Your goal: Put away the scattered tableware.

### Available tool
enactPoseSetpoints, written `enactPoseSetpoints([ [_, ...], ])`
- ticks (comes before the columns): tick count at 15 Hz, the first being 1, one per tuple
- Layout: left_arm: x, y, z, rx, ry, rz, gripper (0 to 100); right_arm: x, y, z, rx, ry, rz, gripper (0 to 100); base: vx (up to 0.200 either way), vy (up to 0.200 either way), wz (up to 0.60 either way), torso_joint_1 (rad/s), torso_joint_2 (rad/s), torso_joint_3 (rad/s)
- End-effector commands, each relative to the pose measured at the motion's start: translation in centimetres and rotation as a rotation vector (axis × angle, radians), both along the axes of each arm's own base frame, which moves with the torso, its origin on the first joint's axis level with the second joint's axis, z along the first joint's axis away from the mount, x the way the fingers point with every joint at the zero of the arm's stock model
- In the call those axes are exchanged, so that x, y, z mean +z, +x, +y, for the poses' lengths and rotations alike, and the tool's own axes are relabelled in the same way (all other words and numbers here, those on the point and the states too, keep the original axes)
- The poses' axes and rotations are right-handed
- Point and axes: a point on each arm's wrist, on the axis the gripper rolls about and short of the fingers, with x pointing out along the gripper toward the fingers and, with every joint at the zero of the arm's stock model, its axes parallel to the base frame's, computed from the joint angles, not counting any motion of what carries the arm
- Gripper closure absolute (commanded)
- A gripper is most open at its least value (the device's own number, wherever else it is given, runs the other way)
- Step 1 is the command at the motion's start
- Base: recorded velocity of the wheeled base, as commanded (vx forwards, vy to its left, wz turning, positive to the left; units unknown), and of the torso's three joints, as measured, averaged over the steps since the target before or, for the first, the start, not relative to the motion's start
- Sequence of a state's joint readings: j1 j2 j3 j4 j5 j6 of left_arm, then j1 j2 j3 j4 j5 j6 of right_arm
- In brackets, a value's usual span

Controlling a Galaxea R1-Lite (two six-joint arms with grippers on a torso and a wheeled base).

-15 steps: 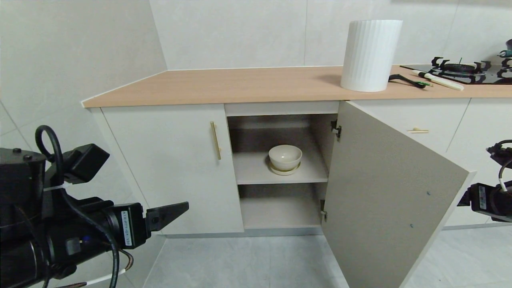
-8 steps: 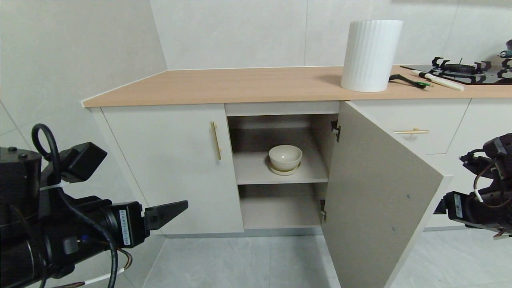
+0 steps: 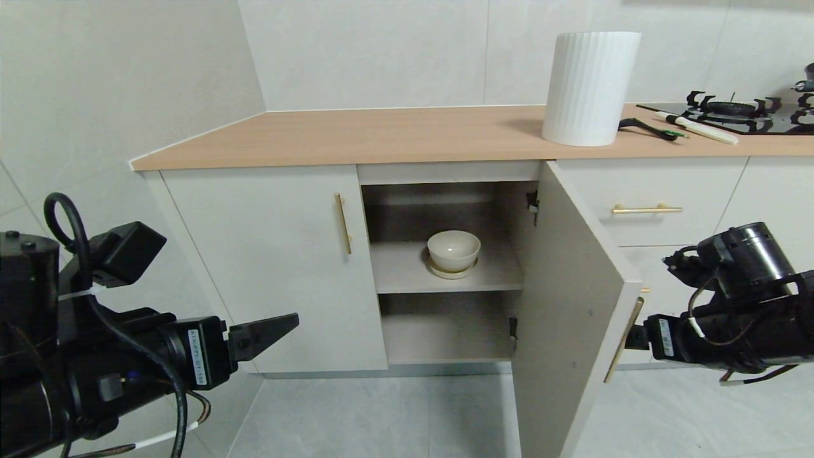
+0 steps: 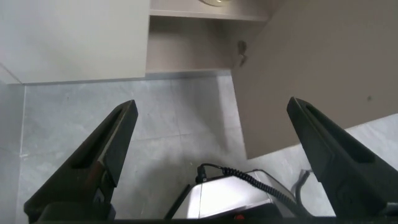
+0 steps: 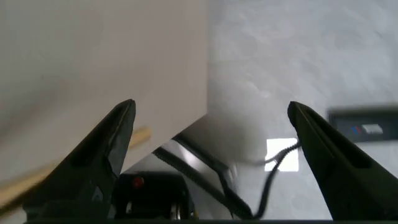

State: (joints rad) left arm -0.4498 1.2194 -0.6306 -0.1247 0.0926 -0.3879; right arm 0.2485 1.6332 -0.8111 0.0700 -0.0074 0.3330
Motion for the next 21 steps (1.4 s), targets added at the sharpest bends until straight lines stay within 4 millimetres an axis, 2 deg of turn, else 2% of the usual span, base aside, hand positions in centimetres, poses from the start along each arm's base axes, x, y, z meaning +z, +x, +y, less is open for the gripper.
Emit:
enactPoseSetpoints([
  [1,0.0,-0.2,0.1,0.001,0.000,-0.004,0,-1.8,1.5,2.7,0.080,-0.003,0.001,0,0.000,0.000,0.00,0.000,0.00,0.000],
  [5,0.7,-1.0,0.5,0.001,-0.013,-0.045,0,-3.1,4.2,6.3,0.157,-0.006,-0.048,0,0.000,0.000,0.00,0.000,0.00,0.000],
  [12,0.4,-0.6,0.5,0.006,-0.006,-0.028,0,-3.4,7.9,8.4,0.175,0.018,-0.089,0,0.000,0.000,0.00,0.000,0.00,0.000],
  [17,0.3,-0.6,0.4,0.007,-0.003,-0.024,0,-3.8,9.2,9.5,0.171,0.043,-0.107,0,0.000,0.000,0.00,0.000,0.00,0.000],
  [21,0.1,-0.4,0.4,0.009,0.003,-0.012,0,-4.9,10.5,10.9,0.126,0.129,-0.154,0,0.000,0.000,0.00,0.000,0.00,0.000],
])
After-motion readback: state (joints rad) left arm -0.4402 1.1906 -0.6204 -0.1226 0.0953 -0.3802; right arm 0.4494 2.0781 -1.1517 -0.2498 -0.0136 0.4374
